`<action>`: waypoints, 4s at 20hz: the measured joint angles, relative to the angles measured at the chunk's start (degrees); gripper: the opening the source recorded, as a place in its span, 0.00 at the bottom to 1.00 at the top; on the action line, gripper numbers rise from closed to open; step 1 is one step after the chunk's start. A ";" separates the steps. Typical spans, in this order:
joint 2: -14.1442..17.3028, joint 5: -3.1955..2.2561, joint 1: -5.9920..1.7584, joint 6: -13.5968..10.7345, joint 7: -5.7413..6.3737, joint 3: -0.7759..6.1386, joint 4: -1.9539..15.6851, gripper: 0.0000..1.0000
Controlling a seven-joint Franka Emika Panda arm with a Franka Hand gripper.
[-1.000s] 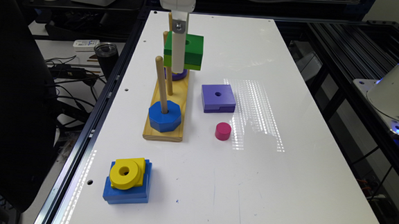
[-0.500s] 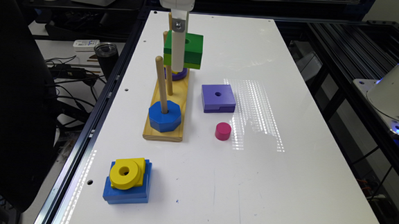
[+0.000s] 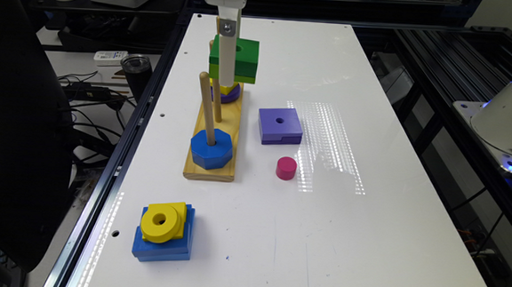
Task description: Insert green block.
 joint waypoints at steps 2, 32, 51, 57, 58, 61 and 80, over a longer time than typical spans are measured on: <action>0.00 0.00 0.00 0.00 0.00 0.00 0.00 0.00; 2.57 -0.55 -0.30 2.37 -0.36 -0.08 1.86 0.00; 3.16 -0.96 -0.30 2.80 -0.36 -0.08 2.11 0.00; 3.16 -0.96 -0.29 2.80 -0.36 -0.08 2.11 0.00; 3.16 -0.97 -0.29 2.80 -0.36 -0.08 2.11 0.00; 3.16 -0.97 -0.29 2.80 -0.36 -0.08 2.11 0.00; 3.19 -0.99 -0.30 2.84 -0.36 -0.08 2.15 0.00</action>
